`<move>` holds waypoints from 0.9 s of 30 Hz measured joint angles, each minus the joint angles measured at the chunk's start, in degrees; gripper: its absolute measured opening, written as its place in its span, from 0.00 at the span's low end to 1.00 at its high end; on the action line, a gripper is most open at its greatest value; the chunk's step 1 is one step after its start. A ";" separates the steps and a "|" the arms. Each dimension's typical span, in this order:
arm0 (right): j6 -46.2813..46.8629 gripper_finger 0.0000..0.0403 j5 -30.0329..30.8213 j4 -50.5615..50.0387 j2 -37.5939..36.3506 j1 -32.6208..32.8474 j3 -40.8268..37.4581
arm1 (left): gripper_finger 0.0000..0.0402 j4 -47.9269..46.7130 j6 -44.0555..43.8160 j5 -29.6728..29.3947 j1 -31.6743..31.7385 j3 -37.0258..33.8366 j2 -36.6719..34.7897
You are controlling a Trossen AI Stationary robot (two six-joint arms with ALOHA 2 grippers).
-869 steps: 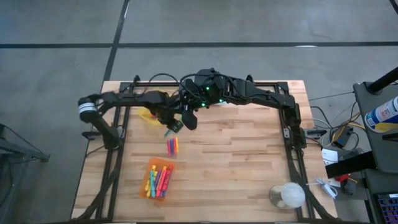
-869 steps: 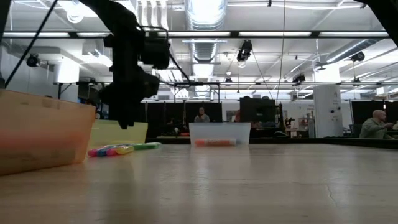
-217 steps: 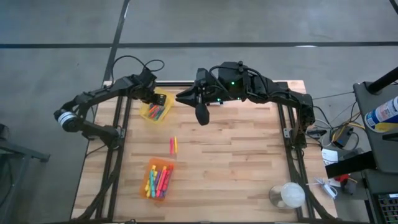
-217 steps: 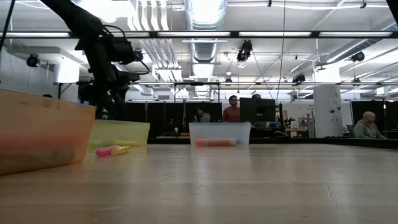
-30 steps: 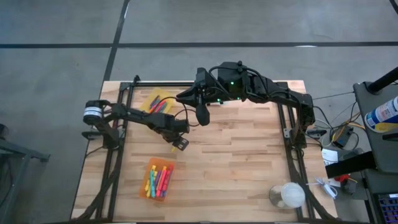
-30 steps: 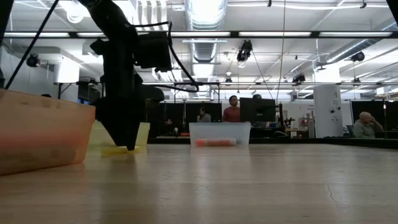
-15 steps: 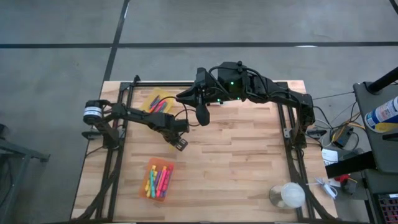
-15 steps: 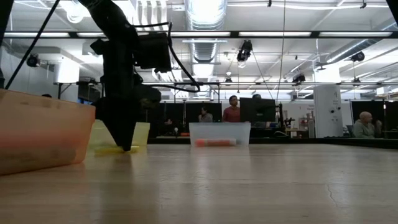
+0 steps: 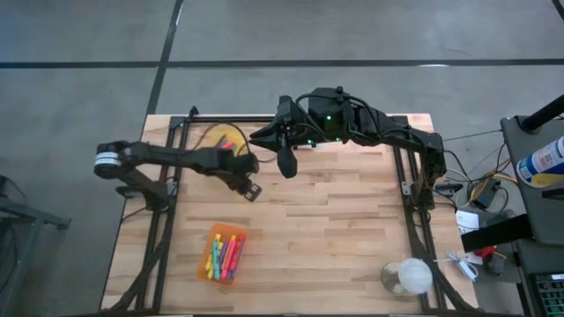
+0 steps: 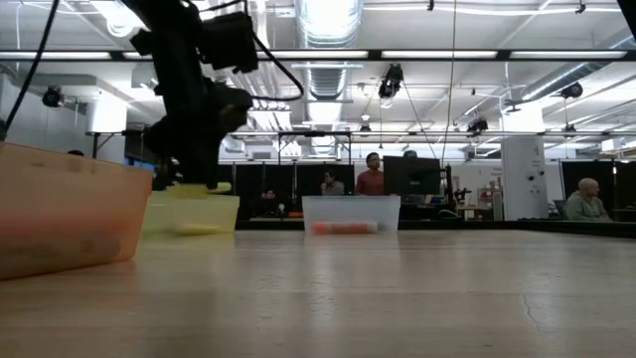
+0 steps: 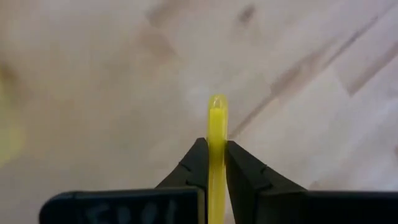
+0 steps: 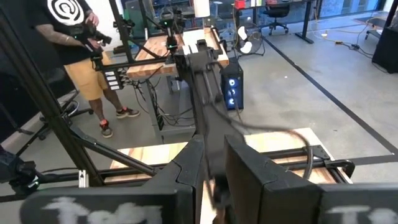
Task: Pick & Place Markers
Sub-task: Put the yellow pen into the yellow bin
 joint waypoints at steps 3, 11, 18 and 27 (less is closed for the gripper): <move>0.00 0.14 0.00 0.01 0.00 0.00 0.00 | 0.07 -1.80 0.27 -2.02 2.46 0.02 -4.00; 0.21 0.14 0.01 0.05 0.00 0.00 -0.04 | 0.07 -6.51 3.84 -6.48 12.48 0.01 -14.00; 0.28 0.14 0.02 0.10 0.00 0.00 -0.07 | 0.07 -7.65 13.19 -5.54 23.89 0.00 -14.81; 0.46 0.14 0.02 0.09 0.00 0.02 -0.09 | 0.11 -7.53 19.64 -4.60 30.47 0.00 -10.41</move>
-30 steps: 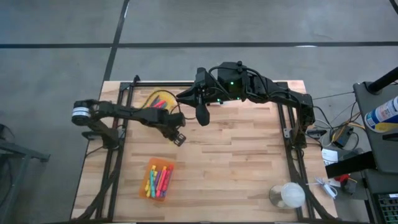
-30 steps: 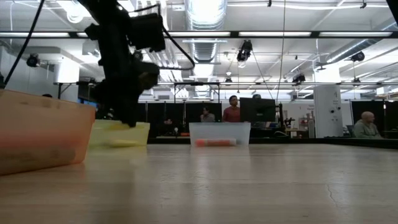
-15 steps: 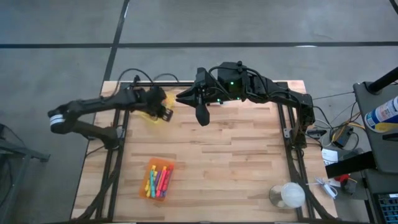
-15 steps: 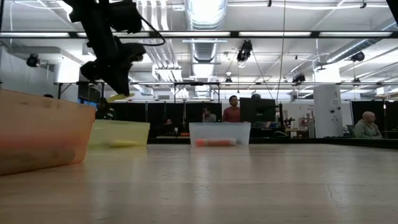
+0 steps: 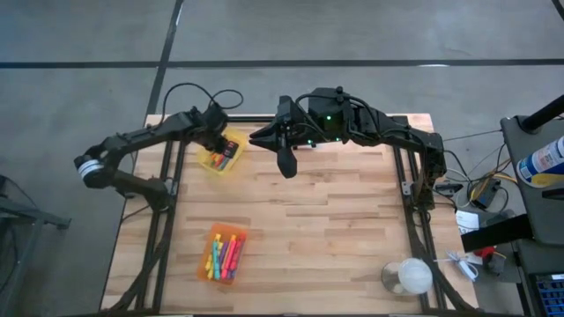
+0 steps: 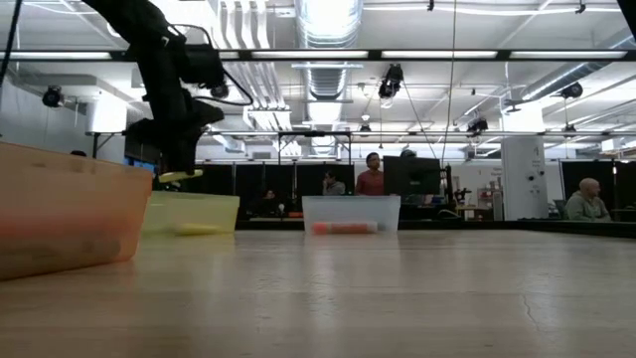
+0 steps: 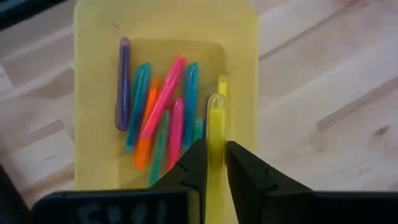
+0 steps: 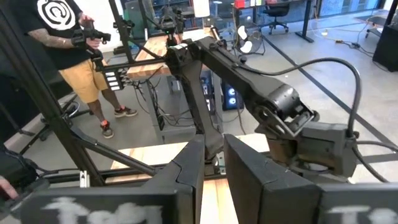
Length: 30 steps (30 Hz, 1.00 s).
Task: Pick & Place Markers
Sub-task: Put the yellow pen into the yellow bin, then return to Home Position
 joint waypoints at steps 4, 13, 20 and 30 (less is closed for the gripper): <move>-0.02 0.14 0.00 -0.03 0.00 -0.02 0.00 | 0.20 0.00 2.65 1.68 1.31 0.00 2.99; -0.47 0.14 0.09 -0.12 0.00 -0.03 0.00 | 0.28 0.00 3.73 1.56 1.72 0.47 5.47; -3.02 0.14 0.13 -3.74 -0.12 -1.14 0.00 | 0.28 3.06 0.87 6.56 1.12 1.26 -3.87; -8.96 0.14 -0.71 -9.15 -0.24 -1.46 -2.34 | 0.28 23.14 -0.57 19.74 -10.10 -3.33 -23.42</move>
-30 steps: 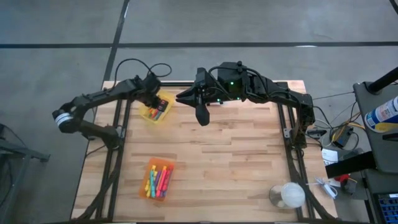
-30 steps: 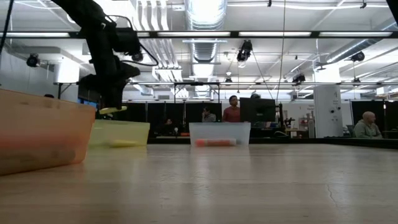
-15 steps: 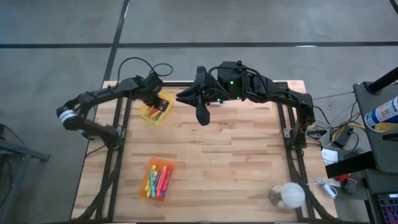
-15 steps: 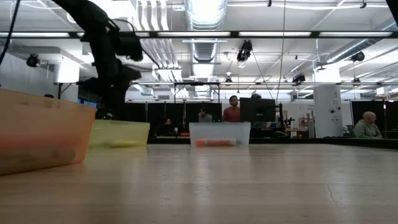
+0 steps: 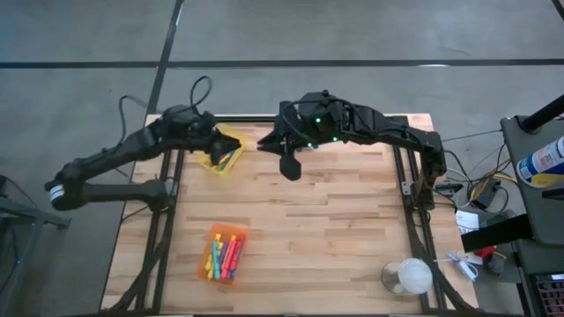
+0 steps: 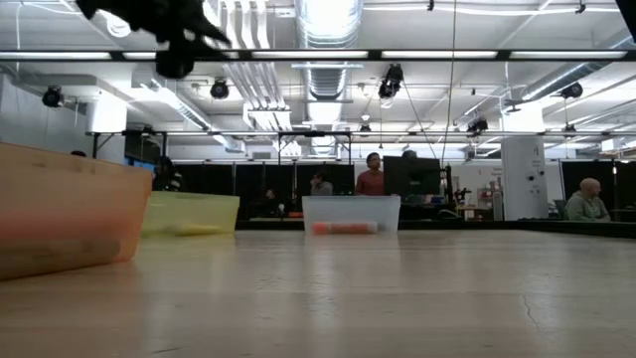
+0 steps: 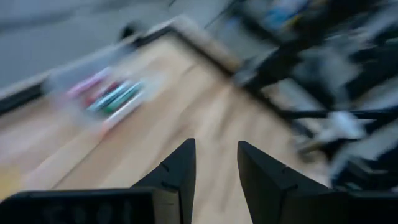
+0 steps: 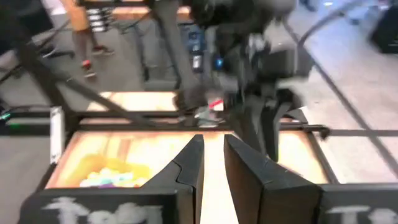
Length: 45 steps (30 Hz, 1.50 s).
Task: Pick & Place Markers
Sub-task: Return to Home Position
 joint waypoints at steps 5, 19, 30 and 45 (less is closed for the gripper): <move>-0.54 0.14 -10.71 2.54 -0.11 -0.18 -5.05 | 0.28 12.84 0.41 0.28 -8.10 -4.62 -8.50; 7.69 0.14 -9.58 28.92 -8.87 -0.63 -33.10 | 0.28 18.13 -0.40 2.52 -15.46 -18.85 -20.38; 12.80 0.14 -7.75 55.56 -22.65 -1.00 -60.56 | 0.28 38.15 -11.21 1.90 -17.55 -36.90 -27.21; 9.32 0.14 -4.56 62.67 -40.33 -1.68 -85.99 | 0.28 42.70 1.15 -2.64 -17.55 -40.68 -29.44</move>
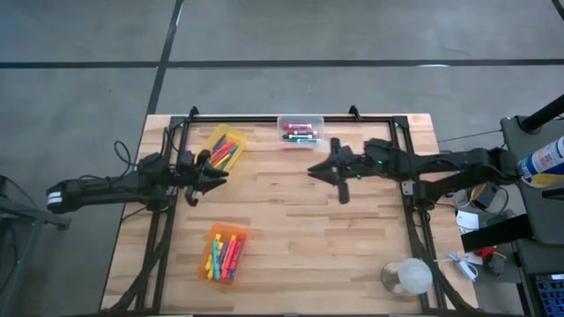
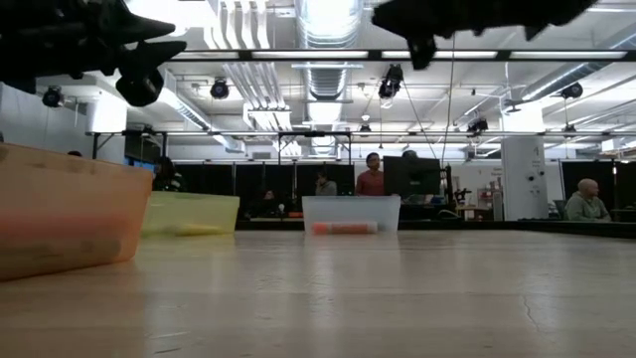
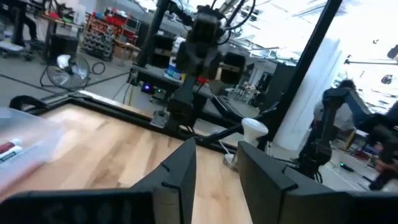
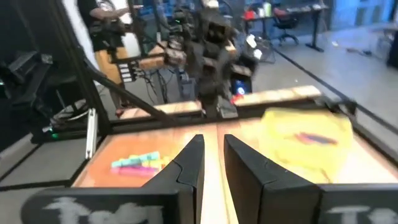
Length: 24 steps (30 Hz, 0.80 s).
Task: Pick & Place Markers
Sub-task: Return to Home Position
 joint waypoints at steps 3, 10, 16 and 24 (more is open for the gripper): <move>2.87 0.14 1.32 -0.06 -5.73 -0.05 -5.94 | 0.28 -1.39 0.61 1.77 -0.04 -0.09 -0.59; 2.53 0.14 2.28 -0.05 -19.20 0.00 -16.69 | 0.28 -0.39 2.09 2.48 -0.09 -2.33 -3.01; 1.69 0.14 2.38 0.06 -30.07 0.00 -22.85 | 0.28 1.27 1.06 2.46 -0.09 -7.30 -6.67; 1.63 0.14 2.38 -0.30 -40.57 -0.02 -30.15 | 0.28 2.87 1.22 1.85 -0.07 -9.53 -11.25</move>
